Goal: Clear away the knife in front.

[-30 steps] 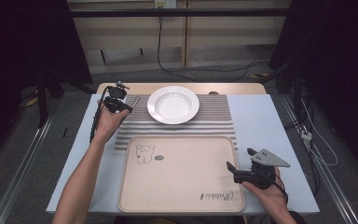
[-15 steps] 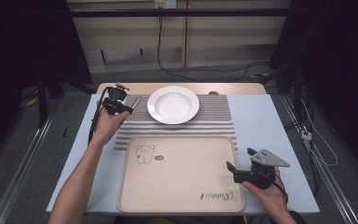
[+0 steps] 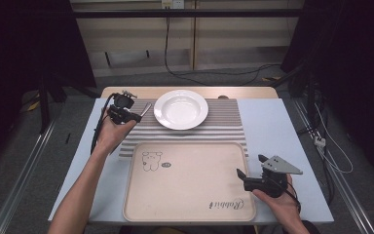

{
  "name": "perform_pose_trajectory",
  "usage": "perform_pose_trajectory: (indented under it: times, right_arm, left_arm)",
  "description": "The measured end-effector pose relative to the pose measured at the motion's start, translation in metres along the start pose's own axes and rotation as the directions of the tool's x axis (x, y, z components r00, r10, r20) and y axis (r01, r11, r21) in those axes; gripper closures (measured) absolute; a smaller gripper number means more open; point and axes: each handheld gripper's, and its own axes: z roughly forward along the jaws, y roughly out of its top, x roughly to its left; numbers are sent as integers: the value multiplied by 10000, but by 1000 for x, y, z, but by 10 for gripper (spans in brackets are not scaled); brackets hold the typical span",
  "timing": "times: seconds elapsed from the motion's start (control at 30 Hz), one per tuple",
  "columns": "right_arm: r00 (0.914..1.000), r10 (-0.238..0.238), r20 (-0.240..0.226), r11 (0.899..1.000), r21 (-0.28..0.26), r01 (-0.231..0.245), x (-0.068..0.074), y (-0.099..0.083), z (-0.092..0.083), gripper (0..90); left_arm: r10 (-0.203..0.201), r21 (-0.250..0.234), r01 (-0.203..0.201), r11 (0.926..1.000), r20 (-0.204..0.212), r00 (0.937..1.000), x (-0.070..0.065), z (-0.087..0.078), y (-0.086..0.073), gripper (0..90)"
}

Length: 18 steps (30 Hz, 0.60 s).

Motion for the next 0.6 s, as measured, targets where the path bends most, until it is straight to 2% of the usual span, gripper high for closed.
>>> perform_pose_trajectory:
  times: [0.1,0.23,0.4,0.6]
  right_arm:
    - [10000,-23,7,10000,5,23,0,0,1,88]
    - [10000,-27,22,10000,10,27,0,0,1,89]
    - [10000,-43,21,10000,-2,43,0,0,1,89]
    - [10000,-29,23,10000,-7,29,0,0,0,89]
  left_arm:
    - [24,-83,-24,10000,10,10000,-5,-5,-1,797]
    - [317,-118,-316,9994,1,9995,-12,-10,-1,797]
    - [667,-172,-664,9976,170,9976,-23,-14,-3,797]
    - [878,-271,-866,9959,469,9950,-36,-15,-6,797]
